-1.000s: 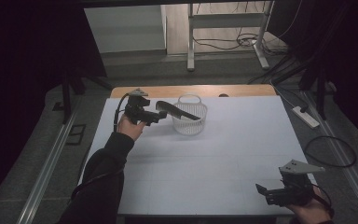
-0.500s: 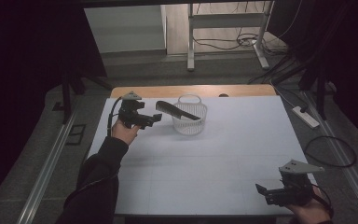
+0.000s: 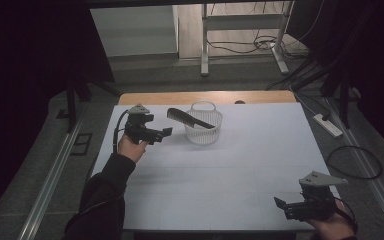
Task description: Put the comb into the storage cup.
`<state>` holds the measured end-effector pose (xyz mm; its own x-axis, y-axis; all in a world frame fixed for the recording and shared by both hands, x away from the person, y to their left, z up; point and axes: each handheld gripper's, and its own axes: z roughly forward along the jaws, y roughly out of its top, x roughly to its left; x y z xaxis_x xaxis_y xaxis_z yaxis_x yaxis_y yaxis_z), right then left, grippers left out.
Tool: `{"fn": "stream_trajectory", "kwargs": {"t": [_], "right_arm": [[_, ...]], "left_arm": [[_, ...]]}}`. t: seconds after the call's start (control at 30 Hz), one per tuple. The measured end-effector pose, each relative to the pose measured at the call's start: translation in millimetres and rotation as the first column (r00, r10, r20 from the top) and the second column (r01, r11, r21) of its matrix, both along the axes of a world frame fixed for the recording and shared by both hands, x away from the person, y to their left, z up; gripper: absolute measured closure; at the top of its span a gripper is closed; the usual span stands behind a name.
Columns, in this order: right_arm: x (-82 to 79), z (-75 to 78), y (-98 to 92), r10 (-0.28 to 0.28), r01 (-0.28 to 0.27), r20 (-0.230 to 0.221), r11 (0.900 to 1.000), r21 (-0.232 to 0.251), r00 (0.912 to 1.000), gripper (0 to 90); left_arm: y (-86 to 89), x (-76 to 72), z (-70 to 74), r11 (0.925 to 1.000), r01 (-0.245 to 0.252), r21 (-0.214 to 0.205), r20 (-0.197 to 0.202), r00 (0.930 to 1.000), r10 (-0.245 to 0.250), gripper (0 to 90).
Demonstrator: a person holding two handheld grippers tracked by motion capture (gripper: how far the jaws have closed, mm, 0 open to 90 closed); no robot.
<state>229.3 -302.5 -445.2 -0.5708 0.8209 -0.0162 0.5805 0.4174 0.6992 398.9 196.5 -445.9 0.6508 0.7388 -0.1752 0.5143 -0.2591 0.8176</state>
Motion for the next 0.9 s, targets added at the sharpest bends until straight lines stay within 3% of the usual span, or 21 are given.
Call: {"fn": "stream_trajectory", "kwargs": {"t": [0.27, 0.9], "right_arm": [[-0.1, 0.0, 0.2, 0.002, -0.002, 0.001, 1.0000, -0.001, 1.0000, 0.0], [-1.1, 0.3, 1.0, 0.011, -0.011, 0.008, 0.9999, -0.004, 0.9999, 0.0]], "left_arm": [[2.5, -7.7, -6.9, 0.9999, -0.002, -0.013, -0.007, 1.0000, 0.001, 0.0], [8.4, -27.2, -3.7, 0.9997, -0.001, -0.026, -0.003, 1.0000, 0.001, 0.0]]}}
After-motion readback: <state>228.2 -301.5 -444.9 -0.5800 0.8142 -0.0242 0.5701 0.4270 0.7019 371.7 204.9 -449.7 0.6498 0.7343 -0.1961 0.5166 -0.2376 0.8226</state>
